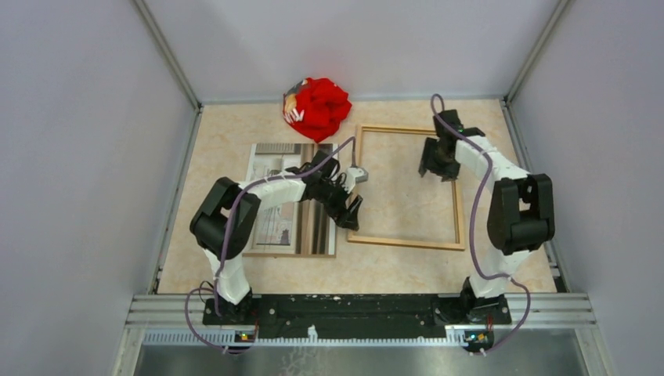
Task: Put the photo into the frame
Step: Turn over the photo frame at the center of the board.
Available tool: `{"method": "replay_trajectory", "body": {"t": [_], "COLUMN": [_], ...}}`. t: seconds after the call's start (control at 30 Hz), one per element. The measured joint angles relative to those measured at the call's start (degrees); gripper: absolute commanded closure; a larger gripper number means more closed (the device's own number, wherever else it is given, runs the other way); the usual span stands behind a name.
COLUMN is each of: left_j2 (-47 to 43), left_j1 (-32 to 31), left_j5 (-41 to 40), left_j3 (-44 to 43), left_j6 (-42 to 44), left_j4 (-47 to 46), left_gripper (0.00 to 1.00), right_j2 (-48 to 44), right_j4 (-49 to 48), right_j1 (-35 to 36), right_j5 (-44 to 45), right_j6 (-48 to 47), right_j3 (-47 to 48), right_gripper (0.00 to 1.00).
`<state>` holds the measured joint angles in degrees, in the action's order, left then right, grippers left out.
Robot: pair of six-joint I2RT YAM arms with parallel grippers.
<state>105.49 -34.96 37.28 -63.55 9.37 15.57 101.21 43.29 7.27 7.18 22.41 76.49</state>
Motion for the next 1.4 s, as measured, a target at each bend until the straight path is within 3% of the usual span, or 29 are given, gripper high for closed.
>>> {"method": "replay_trajectory", "body": {"t": [0.13,0.27,0.47,0.6,0.77,1.07,1.27,1.4], "left_j2": [-2.69,-5.14,-6.01,-5.11,-1.9,-1.49,-1.57,-2.4], "left_j1": [1.68,10.62,28.65,39.47,47.63,50.12,50.01,50.01], "left_j5": [1.66,3.39,1.84,1.66,0.22,-6.12,-10.91,-11.52], "left_j3": [-1.64,-10.88,-24.46,-26.71,-28.48,-22.95,-18.78,-18.08], "left_j6": [1.03,2.12,5.44,6.97,8.87,12.76,13.29,13.29], "left_j4": [7.45,14.88,21.16,25.2,29.46,29.81,29.14,28.41], "left_gripper": [0.02,0.02,0.02,0.02,0.02,0.02,0.02,0.02], "right_j2": [-2.75,-2.62,12.17,21.31,29.55,31.04,21.07,17.31], "right_j4": [-6.4,-10.12,-7.32,-4.68,0.0,-0.85,-9.64,-13.03], "right_j1": [8.9,16.17,24.15,27.28,28.2,28.09,28.37,29.16], "right_j5": [-2.19,-4.46,-1.66,2.4,5.68,8.7,9.99,11.54], "right_j6": [3.5,6.82,7.21,7.23,7.26,10.14,12.68,13.73], "right_j3": [-3.91,-4.07,17.59,27.8,34.62,32.63,15.37,8.87], "right_gripper": [0.36,0.32,0.33,0.36,0.44,0.79,0.81,0.8]}}
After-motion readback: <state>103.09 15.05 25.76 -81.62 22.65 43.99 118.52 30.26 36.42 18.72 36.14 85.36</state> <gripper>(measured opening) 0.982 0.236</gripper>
